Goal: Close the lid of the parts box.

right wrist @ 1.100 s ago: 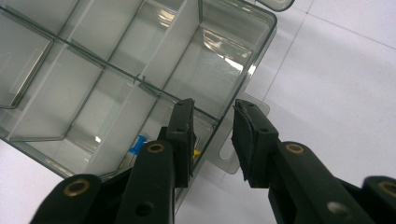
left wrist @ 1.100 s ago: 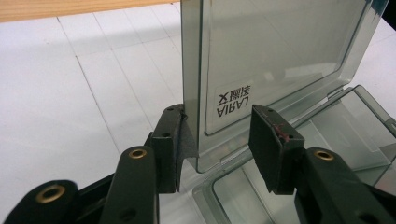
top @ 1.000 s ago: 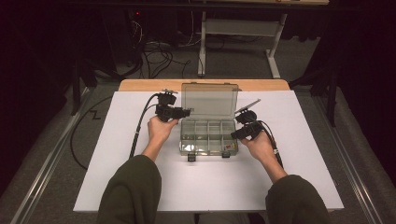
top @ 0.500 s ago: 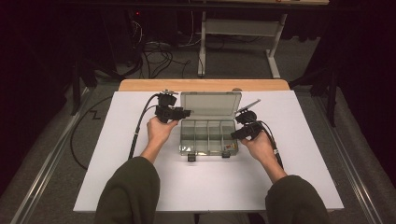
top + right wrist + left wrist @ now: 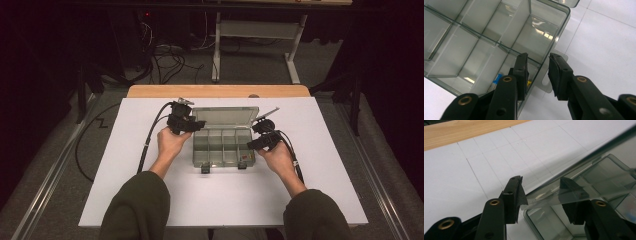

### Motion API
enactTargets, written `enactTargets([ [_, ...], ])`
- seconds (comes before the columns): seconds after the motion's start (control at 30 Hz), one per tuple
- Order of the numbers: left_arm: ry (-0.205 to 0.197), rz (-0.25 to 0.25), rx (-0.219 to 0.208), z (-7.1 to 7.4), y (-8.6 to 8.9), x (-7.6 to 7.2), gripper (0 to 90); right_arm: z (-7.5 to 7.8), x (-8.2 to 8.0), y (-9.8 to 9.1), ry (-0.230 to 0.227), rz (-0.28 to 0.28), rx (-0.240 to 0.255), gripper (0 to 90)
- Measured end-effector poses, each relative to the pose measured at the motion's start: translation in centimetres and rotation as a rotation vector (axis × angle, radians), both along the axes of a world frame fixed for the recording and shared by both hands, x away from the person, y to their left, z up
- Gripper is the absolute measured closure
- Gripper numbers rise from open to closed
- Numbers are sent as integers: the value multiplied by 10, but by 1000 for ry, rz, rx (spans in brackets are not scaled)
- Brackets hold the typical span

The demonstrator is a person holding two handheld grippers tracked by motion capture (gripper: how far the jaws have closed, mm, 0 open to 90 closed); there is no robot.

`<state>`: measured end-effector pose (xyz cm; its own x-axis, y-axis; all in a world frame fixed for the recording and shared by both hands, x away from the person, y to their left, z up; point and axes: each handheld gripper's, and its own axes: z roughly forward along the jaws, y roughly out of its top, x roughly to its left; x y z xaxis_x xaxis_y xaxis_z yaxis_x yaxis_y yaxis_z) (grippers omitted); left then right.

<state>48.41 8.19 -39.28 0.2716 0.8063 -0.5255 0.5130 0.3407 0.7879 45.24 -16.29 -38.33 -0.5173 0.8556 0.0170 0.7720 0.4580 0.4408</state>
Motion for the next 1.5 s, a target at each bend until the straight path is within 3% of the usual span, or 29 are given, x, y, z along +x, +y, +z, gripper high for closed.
enactTargets([
  [0.33,-31,-10,11,0,-1,-7,517,-1,-1,0,-11,5,1,710],
  [0.7,-42,-30,10,2,1,-14,509,-1,-2,0,-19,15,-4,710],
  [0.93,-49,-32,39,4,1,-19,497,-1,-2,0,-24,16,-4,710],
  [1.2,-44,-36,33,5,3,-19,503,-1,-3,0,-30,34,-6,694],
  [1.3,-44,-37,31,5,4,-19,517,3,-4,-1,0,43,28,648],
  [1.5,-41,-36,41,5,4,-20,529,16,-11,-10,-45,53,35,699],
])
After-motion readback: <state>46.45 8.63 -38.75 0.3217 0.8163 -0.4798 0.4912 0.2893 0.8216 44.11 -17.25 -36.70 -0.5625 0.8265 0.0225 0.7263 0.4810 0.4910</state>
